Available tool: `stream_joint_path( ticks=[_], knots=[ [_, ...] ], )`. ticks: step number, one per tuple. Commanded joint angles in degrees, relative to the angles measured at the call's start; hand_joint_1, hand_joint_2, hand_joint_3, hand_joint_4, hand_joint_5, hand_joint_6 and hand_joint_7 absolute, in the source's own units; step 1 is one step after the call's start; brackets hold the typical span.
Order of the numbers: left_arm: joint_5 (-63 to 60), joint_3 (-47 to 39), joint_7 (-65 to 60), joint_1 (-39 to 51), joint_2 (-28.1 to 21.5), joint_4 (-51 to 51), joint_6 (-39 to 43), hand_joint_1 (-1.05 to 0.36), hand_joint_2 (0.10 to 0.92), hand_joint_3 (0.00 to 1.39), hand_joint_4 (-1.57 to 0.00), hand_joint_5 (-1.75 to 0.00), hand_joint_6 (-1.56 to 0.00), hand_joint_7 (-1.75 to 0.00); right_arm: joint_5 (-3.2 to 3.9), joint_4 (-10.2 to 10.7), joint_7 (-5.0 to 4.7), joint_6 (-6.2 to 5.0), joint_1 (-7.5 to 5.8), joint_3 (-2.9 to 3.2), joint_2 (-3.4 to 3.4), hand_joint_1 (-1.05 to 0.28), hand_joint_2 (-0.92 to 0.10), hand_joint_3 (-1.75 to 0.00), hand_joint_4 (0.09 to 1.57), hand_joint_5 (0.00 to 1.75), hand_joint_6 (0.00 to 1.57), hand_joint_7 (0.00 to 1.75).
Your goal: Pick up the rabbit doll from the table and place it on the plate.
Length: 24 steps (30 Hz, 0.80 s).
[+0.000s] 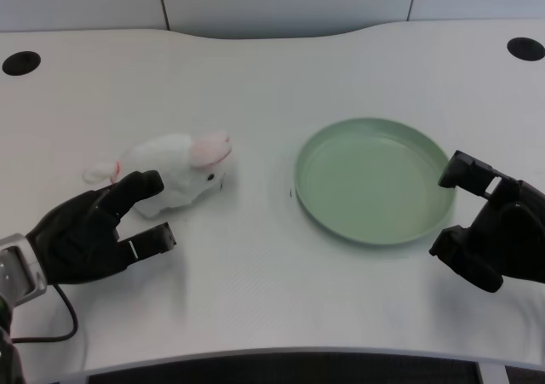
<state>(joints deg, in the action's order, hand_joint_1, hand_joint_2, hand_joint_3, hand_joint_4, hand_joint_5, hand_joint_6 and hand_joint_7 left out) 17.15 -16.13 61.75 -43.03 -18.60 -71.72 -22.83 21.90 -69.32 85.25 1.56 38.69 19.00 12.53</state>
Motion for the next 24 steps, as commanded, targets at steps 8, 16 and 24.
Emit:
stream_joint_path(
  ticks=[8,16,24],
  knots=[
    [-0.4,0.0,0.5,0.4,-0.7,0.1,0.3,-0.50,0.921,0.23,-0.58,-1.75,-0.49,-1.36,-0.04,0.2,-0.10,-0.71,0.55,0.15,0.86,-0.60,-0.89,-0.01,1.08,1.75,0.90,1.48],
    [-0.3,-0.1,0.5,0.4,-0.6,0.0,0.2,-0.50,0.921,0.24,-0.59,-1.75,-0.49,-1.36,-0.18,0.2,-0.03,-0.64,0.71,0.03,1.00,-0.57,-0.89,0.00,1.08,1.75,0.96,1.35],
    [-0.4,0.0,0.2,0.4,-0.6,0.0,0.4,-0.50,0.921,0.24,-0.59,-1.75,-0.49,-1.35,-0.38,0.0,0.09,-0.53,0.81,0.01,0.98,-0.59,-0.89,0.00,1.09,1.75,0.94,1.36]
  ],
)
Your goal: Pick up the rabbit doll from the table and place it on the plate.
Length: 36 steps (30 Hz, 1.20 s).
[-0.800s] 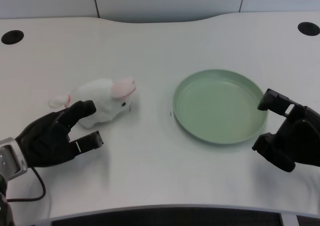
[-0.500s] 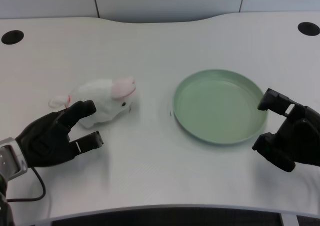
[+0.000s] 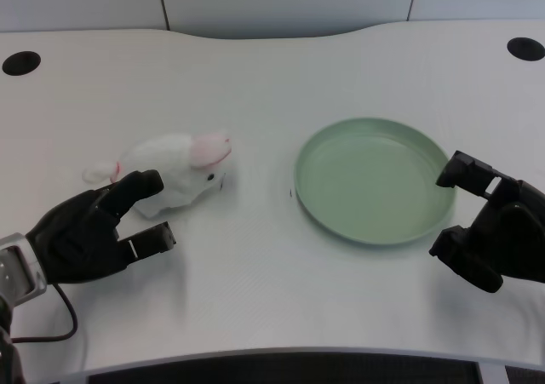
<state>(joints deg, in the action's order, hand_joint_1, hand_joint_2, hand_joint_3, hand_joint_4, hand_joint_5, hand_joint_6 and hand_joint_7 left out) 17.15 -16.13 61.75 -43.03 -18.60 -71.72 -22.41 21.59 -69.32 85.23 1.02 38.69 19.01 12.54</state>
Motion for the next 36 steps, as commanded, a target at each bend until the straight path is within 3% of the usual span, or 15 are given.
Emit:
stream_joint_path(
  ticks=[1,3,4,6,9,13,21,22,24,26,29,33,34,35,36],
  knots=[
    [-0.4,0.0,0.1,0.4,-0.6,0.0,0.0,-0.50,0.921,0.24,-0.58,-1.75,-0.49,-1.35,-0.09,0.0,0.09,0.02,0.81,0.00,0.97,-0.59,-0.89,0.00,1.08,1.75,0.94,1.36],
    [-0.8,0.2,-1.0,1.0,-0.2,1.4,3.2,-0.50,0.921,0.24,-0.58,-1.75,-0.49,-1.35,0.07,0.1,0.02,0.11,0.75,0.16,0.99,-0.59,-0.89,0.00,1.08,1.75,0.94,1.36],
    [-1.0,0.4,-2.1,1.6,0.3,3.0,5.9,-0.51,0.921,0.19,-0.56,-1.75,-0.53,-1.30,0.17,0.1,0.00,0.19,0.70,0.28,1.02,-0.58,-0.89,0.00,1.09,1.75,0.92,1.47],
    [-0.8,0.5,-3.4,2.5,0.9,6.9,8.1,-0.51,0.921,0.16,-0.54,-1.75,-0.56,-1.28,0.11,0.1,0.05,0.54,0.74,0.23,1.13,-0.58,-0.89,0.00,1.08,1.75,0.89,1.52],
    [0.5,0.3,-3.8,3.6,1.3,13.1,7.0,-0.49,0.921,0.14,-0.52,-1.75,-0.54,-1.28,-0.07,0.1,0.00,0.65,0.80,0.06,1.15,-0.58,-0.90,0.00,1.07,1.75,0.89,1.49],
    [2.8,0.4,-4.1,5.7,1.5,23.7,5.1,-0.44,0.921,0.06,-0.51,-1.75,-0.40,-1.43,0.04,0.2,-0.11,-0.21,0.57,0.23,0.90,-0.59,-0.89,0.00,1.08,1.75,0.89,1.55],
    [4.2,1.2,-5.7,7.6,1.6,28.3,2.7,-0.44,0.921,0.05,-0.51,-1.75,-0.40,-1.44,0.04,0.2,-0.11,-0.30,0.57,0.25,0.89,-0.59,-0.89,0.00,1.08,1.75,0.88,1.58],
    [-1.2,3.1,-9.3,6.3,2.2,29.1,20.2,-0.44,0.921,0.05,-0.51,-1.75,-0.40,-1.44,-0.06,0.2,-0.43,0.06,0.59,0.14,0.94,-0.59,-0.89,0.00,1.08,1.75,0.88,1.58],
    [-12.7,8.0,-16.8,4.0,1.4,28.9,47.6,-0.56,0.921,0.06,-0.49,-1.70,-0.53,-1.27,-0.15,0.3,-0.63,0.38,0.61,0.03,0.99,-0.55,-0.89,0.00,1.07,1.75,0.90,1.52],
    [-21.6,12.5,-23.4,2.9,-1.0,27.9,58.5,-0.60,0.921,0.07,-0.49,-1.62,-0.57,-1.17,-0.10,0.3,-0.24,0.16,0.66,0.08,0.92,-0.54,-0.89,0.00,1.08,1.75,0.90,1.51],
    [-34.5,18.5,-34.3,1.0,-4.7,26.2,66.9,-0.65,0.921,0.09,-0.58,-1.18,-0.78,-0.59,0.08,0.2,0.27,-0.46,0.64,0.30,0.70,-0.56,-0.90,0.00,1.09,1.75,0.91,1.48],
    [-38.2,20.1,-39.5,-0.2,-5.4,22.9,70.6,-0.66,0.921,0.10,-0.61,-1.08,-0.85,-0.43,0.09,0.3,0.23,-0.53,0.60,0.34,0.67,-0.57,-0.90,0.00,1.09,1.75,0.91,1.47],
    [-42.2,21.9,-45.2,-2.0,-5.8,20.9,71.4,-0.66,0.921,0.10,-0.61,-1.08,-0.85,-0.42,-0.01,0.4,-0.16,-0.40,0.51,0.26,0.72,-0.57,-0.90,0.00,1.09,1.75,0.91,1.47],
    [-45.5,23.4,-50.0,-3.5,-6.1,19.0,72.2,-0.69,0.921,0.13,-0.57,-0.71,-0.79,-0.23,-0.09,0.4,-0.46,-0.31,0.44,0.20,0.75,-0.56,-0.89,0.00,1.08,1.75,0.91,1.48],
    [-49.5,25.5,-55.5,-5.3,-6.6,17.2,72.3,-0.71,0.921,0.15,-0.57,-0.48,-0.77,-0.12,-0.20,0.5,-0.82,-0.22,0.39,0.13,0.83,-0.56,-0.89,0.00,1.08,1.75,0.91,1.49]
  ],
)
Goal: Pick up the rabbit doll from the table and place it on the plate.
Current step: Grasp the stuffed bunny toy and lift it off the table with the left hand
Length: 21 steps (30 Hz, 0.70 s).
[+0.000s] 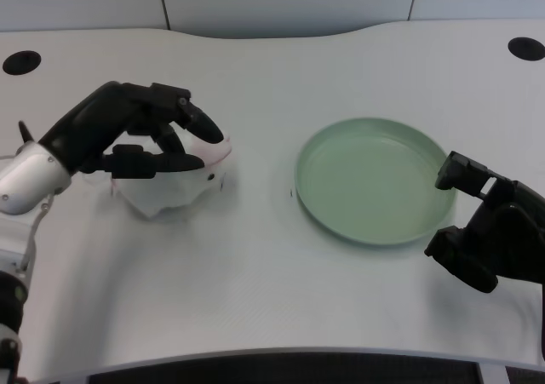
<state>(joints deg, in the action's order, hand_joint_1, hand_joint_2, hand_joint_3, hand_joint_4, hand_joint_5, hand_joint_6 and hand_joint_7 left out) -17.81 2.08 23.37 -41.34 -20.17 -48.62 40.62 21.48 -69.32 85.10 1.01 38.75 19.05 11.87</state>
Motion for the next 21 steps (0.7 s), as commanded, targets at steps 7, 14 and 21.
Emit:
stream_joint_path(
  ticks=[7,14,21],
  knots=[
    [-28.8,17.9,-40.6,-14.0,-5.5,-16.1,5.9,-0.90,0.921,0.25,-0.36,-0.02,-0.45,0.00,-0.16,0.4,0.00,-0.43,0.45,-0.07,1.61,-0.56,-0.90,-0.01,1.06,1.75,0.89,1.52],
    [-32.0,24.5,-49.6,-17.5,-4.4,-22.5,2.7,-1.01,0.921,0.33,-0.14,0.00,-0.21,0.00,0.07,0.4,0.31,-1.36,0.32,0.09,1.37,-0.58,-0.90,-0.01,1.08,1.75,0.87,1.60],
    [-31.3,27.6,-48.1,-19.9,-1.9,-26.1,-3.4,-1.05,0.921,0.41,0.00,0.00,-0.08,0.00,-0.11,0.4,-0.23,-0.30,0.62,-0.15,1.58,-0.57,-0.90,0.00,1.07,1.75,0.87,1.60]
  ],
)
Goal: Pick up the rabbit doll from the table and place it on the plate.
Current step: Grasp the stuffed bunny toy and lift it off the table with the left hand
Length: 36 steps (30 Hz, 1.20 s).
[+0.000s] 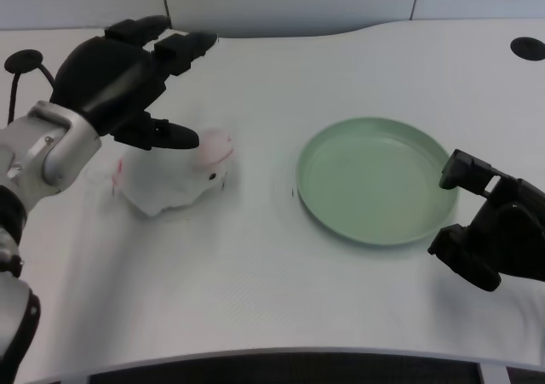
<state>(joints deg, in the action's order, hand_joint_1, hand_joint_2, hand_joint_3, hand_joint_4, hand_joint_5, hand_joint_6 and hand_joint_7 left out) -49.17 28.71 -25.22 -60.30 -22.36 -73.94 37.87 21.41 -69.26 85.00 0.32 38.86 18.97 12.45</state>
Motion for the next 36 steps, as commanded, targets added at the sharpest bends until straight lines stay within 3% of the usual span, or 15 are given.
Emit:
stream_joint_path(
  ticks=[1,4,7,11,14,17,19,22,25,28,36],
  knots=[
    [0.2,1.2,0.4,-1.0,0.3,-0.9,-0.7,-1.05,0.921,0.41,0.00,0.00,-0.08,0.00,-0.05,0.4,-0.14,0.41,0.51,-0.07,1.00,-0.57,-0.90,0.00,1.06,1.75,0.87,1.60],
    [0.5,1.6,0.3,-1.1,0.3,-1.0,-0.8,-1.05,0.921,0.42,0.00,0.00,-0.08,0.00,-0.05,0.4,-0.14,0.44,0.50,-0.07,1.00,-0.57,-0.90,0.00,1.06,1.75,0.87,1.60],
    [2.4,0.7,4.1,-0.9,1.6,-1.8,-2.8,-1.05,0.921,0.42,0.00,0.00,-0.06,0.00,0.22,0.5,0.11,-0.74,0.20,0.25,0.73,-0.57,-0.90,-0.01,1.07,1.75,0.87,1.60],
    [5.5,-0.9,8.5,0.1,4.9,-4.0,-9.3,-1.05,0.921,0.44,0.00,0.00,-0.02,0.00,-0.11,0.4,0.06,0.46,0.44,-0.23,0.91,-0.59,-0.90,-0.01,1.08,1.75,0.89,1.52],
    [6.4,-1.2,9.8,0.7,6.2,-4.5,-12.0,-1.05,0.921,0.45,-0.03,-0.01,-0.02,0.00,-0.22,0.6,-0.38,0.00,0.35,-0.36,0.81,-0.58,-0.90,0.00,1.09,1.75,0.91,1.58],
    [6.7,-1.2,10.6,1.1,7.2,-4.8,-14.1,-1.05,0.921,0.44,-0.05,-0.02,-0.03,-0.01,0.26,0.6,0.00,-0.41,0.21,0.03,0.58,-0.58,-0.90,0.00,1.09,1.75,0.87,1.64],
    [6.7,-0.8,11.3,1.2,7.8,-5.0,-15.5,-1.05,0.921,0.44,-0.05,-0.02,-0.03,-0.01,0.22,0.6,-0.02,-0.45,0.22,-0.02,0.62,-0.58,-0.90,0.00,1.09,1.75,0.87,1.65],
    [6.6,-0.6,12.4,1.3,8.4,-5.2,-17.0,-1.05,0.921,0.43,-0.05,-0.02,-0.03,-0.01,0.01,0.6,-0.12,0.44,0.47,-0.30,0.86,-0.57,-0.90,0.00,1.10,1.75,0.88,1.63],
    [6.0,0.2,13.4,1.5,9.1,-5.5,-19.2,-1.05,0.921,0.43,-0.04,-0.02,-0.02,0.00,0.49,0.7,0.30,-0.55,0.21,0.18,0.57,-0.56,-0.91,-0.01,1.11,1.75,0.89,1.61],
    [5.6,1.1,14.3,1.7,9.8,-5.6,-21.0,-1.05,0.921,0.43,-0.04,-0.01,-0.01,0.00,0.62,0.5,0.94,-0.14,0.27,0.27,0.52,-0.56,-0.91,-0.01,1.09,1.75,0.88,1.58],
    [1.9,5.3,15.9,3.1,10.5,-6.3,-25.4,-1.05,0.921,0.43,-0.02,0.00,-0.01,0.00,0.85,0.6,1.05,-0.14,0.26,0.58,0.28,-0.56,-0.91,0.00,1.08,1.75,0.89,1.53]
  ],
)
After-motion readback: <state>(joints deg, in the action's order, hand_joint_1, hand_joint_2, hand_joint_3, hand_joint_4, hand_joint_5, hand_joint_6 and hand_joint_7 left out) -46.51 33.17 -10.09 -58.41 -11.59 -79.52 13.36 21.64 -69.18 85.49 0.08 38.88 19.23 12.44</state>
